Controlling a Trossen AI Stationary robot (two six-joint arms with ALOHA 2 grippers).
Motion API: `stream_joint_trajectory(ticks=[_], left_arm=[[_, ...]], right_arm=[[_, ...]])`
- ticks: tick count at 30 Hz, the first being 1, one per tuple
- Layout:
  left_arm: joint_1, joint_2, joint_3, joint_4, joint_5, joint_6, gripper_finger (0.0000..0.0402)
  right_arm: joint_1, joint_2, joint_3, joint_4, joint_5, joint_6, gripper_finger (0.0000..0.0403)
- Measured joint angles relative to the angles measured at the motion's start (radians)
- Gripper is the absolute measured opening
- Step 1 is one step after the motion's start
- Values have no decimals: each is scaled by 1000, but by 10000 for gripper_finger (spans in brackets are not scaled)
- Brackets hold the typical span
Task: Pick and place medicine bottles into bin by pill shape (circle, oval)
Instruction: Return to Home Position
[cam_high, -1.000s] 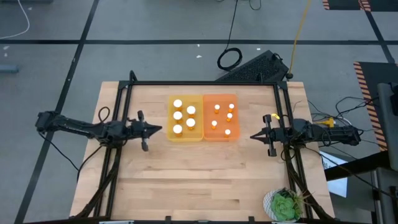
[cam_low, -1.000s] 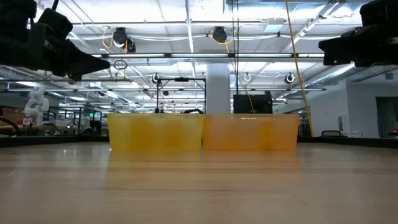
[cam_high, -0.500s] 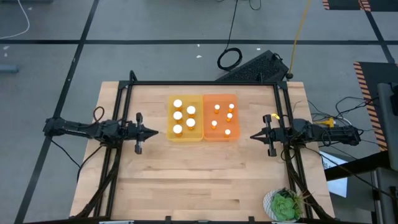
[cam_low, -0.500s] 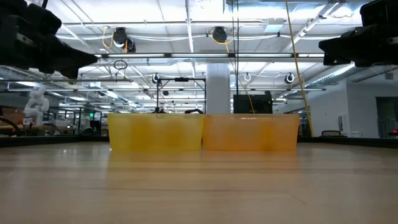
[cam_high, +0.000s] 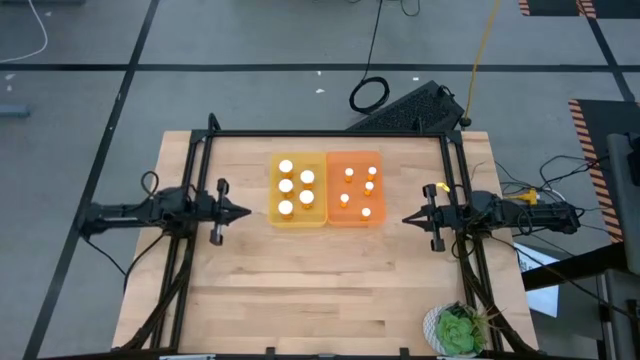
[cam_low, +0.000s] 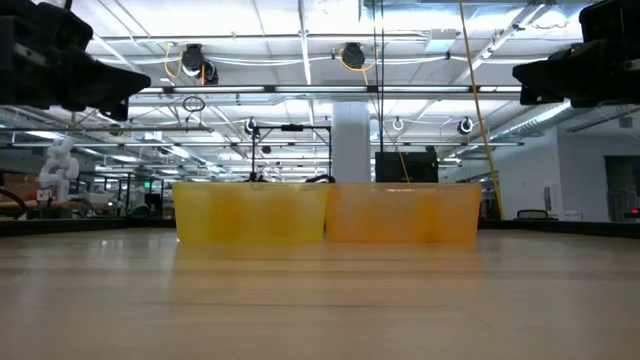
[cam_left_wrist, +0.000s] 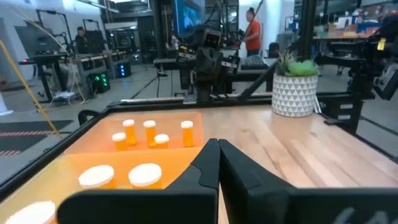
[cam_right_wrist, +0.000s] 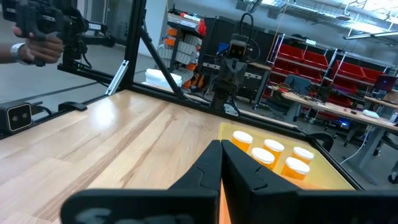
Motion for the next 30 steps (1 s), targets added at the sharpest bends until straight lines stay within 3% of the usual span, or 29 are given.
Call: stream_joint_trajectory(ticks=[9, 24, 30], left_arm=[[39, 5, 0, 1, 7, -17, 7], [-22, 5, 0, -4, -51, -12, 2], [-23, 5, 0, -3, -54, 7, 19]], right_arm=[[0, 0, 0, 0, 0, 0, 0], [0, 0, 0, 0, 0, 0, 0], [0, 0, 0, 0, 0, 0, 0]])
